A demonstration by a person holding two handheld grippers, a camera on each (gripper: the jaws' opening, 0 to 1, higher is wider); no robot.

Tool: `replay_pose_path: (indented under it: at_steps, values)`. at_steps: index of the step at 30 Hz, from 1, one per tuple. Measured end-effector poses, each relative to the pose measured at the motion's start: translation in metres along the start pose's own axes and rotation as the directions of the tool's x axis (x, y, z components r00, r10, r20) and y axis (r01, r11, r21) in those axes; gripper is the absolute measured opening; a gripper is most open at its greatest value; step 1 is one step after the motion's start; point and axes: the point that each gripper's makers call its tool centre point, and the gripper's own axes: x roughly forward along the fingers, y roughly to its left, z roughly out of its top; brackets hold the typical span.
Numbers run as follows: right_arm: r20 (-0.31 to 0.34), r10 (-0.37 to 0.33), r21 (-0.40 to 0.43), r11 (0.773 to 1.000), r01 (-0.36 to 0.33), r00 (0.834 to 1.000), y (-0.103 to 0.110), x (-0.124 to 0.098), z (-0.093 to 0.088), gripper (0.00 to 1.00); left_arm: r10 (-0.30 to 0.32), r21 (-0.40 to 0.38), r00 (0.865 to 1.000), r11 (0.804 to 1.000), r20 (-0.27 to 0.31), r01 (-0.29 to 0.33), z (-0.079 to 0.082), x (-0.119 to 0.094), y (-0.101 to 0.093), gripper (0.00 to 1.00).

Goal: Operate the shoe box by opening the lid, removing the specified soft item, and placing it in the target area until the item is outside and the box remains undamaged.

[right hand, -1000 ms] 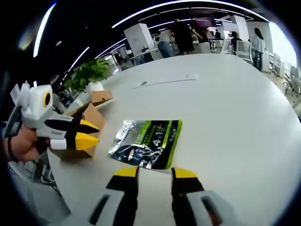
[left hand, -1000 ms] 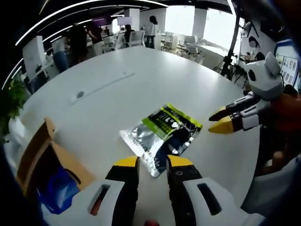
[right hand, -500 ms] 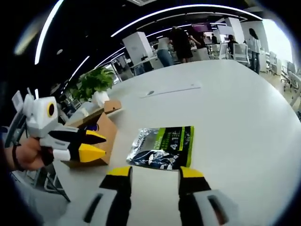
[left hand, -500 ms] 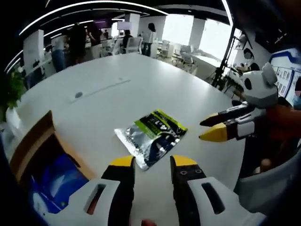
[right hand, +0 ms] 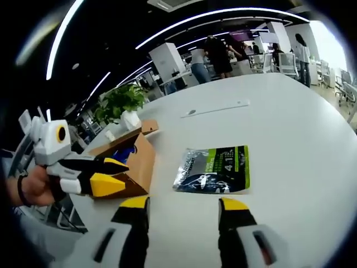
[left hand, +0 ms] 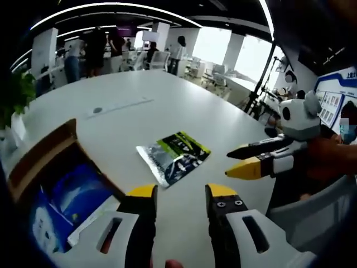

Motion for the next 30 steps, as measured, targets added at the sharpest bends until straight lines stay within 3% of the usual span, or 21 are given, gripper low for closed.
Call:
replay_pose_path:
  at_steps: [11, 16, 27, 30]
  values:
    - [0.027, 0.04, -0.021, 0.999, -0.04, 0.999, 0.038, 0.002, 0.005, 0.51, 0.034, -0.009, 0.999, 0.999, 0.031, -0.034, -0.004, -0.036, 0.015, 0.37]
    - [0.03, 0.058, -0.035, 0.998, -0.057, 0.998, 0.05, 0.003, 0.004, 0.52, 0.057, -0.053, 0.997, 0.997, 0.048, -0.055, -0.009, -0.051, 0.02, 0.37]
    - [0.013, 0.093, -0.056, 0.994, -0.092, 0.996, 0.077, 0.008, -0.004, 0.53, 0.108, -0.072, 0.992, 0.992, 0.062, -0.104, -0.024, -0.078, 0.033, 0.4]
    - [-0.013, 0.113, -0.094, 0.989, -0.113, 0.994, 0.086, 0.011, -0.008, 0.53, 0.118, -0.082, 0.991, 0.99, 0.064, -0.113, -0.028, -0.084, 0.038, 0.4]
